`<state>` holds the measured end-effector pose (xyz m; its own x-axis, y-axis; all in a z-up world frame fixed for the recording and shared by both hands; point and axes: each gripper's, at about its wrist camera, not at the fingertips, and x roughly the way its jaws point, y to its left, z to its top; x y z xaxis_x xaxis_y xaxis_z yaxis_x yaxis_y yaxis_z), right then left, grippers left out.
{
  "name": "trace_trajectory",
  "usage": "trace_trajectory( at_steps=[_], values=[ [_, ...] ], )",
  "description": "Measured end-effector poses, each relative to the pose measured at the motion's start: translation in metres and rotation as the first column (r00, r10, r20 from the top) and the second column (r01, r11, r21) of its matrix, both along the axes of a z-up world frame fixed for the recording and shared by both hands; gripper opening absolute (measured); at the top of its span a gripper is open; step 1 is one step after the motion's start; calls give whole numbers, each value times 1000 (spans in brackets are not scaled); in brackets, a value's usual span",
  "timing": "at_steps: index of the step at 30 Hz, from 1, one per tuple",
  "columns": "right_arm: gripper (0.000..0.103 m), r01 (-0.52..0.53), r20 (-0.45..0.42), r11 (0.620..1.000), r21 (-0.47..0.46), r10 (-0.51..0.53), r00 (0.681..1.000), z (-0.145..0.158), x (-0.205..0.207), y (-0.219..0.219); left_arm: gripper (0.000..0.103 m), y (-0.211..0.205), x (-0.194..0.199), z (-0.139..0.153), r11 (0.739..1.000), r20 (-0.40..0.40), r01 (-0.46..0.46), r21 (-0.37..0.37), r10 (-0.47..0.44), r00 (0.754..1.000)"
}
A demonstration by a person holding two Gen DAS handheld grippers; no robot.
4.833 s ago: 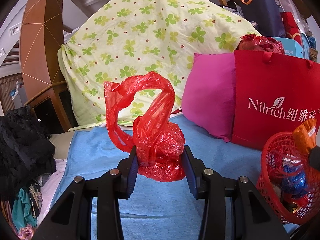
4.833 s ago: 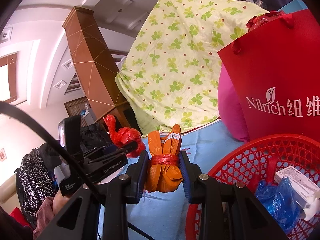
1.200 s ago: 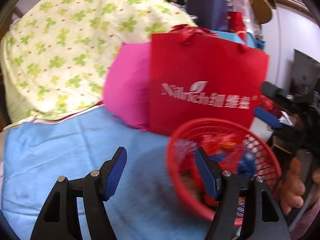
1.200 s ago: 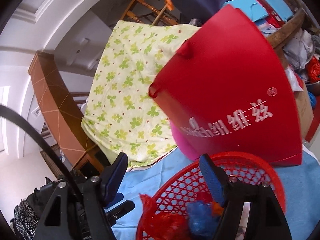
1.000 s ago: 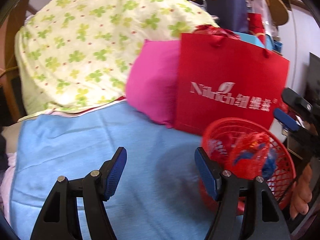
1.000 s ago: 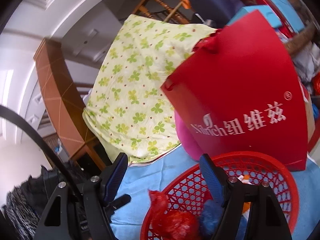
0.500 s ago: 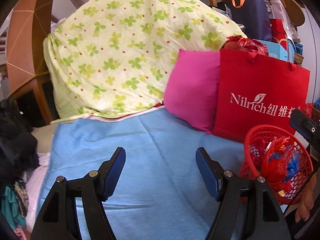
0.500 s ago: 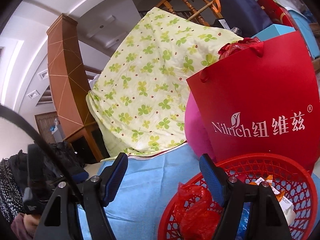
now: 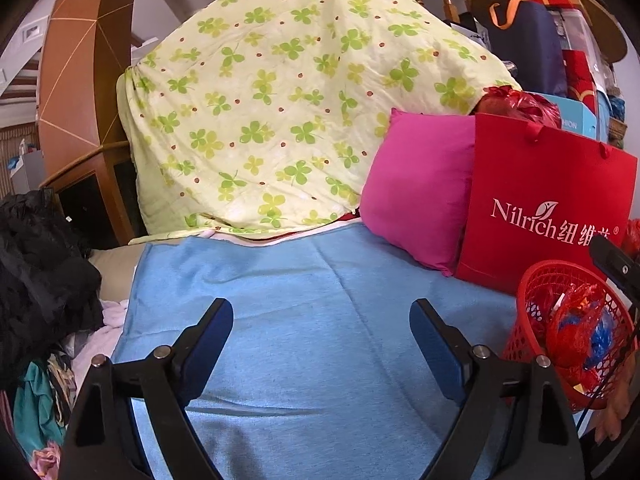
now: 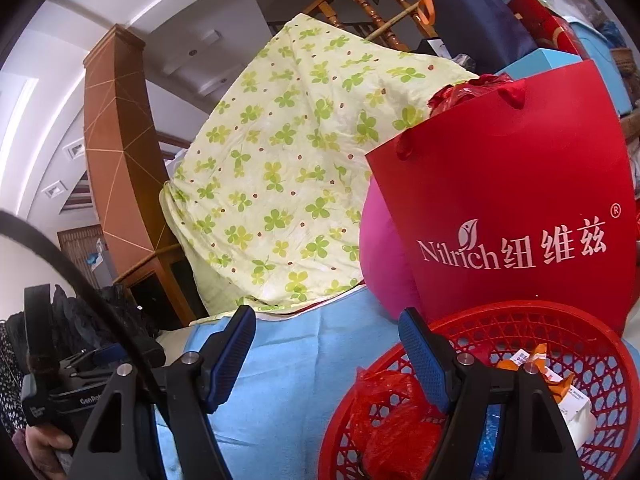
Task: Collect trash
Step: 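Move both tools back from the basket over the empty blanket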
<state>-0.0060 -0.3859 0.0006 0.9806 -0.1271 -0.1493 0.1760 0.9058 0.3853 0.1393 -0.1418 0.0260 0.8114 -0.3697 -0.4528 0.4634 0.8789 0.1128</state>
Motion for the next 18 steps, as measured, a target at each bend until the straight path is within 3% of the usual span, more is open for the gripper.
trace_trajectory(
  at_steps=[18],
  values=[
    [77,23,-24,1000,-4,-23,999,-4,6,-1,94,1,-2,11,998,-89,-7,-63,1,996]
  ],
)
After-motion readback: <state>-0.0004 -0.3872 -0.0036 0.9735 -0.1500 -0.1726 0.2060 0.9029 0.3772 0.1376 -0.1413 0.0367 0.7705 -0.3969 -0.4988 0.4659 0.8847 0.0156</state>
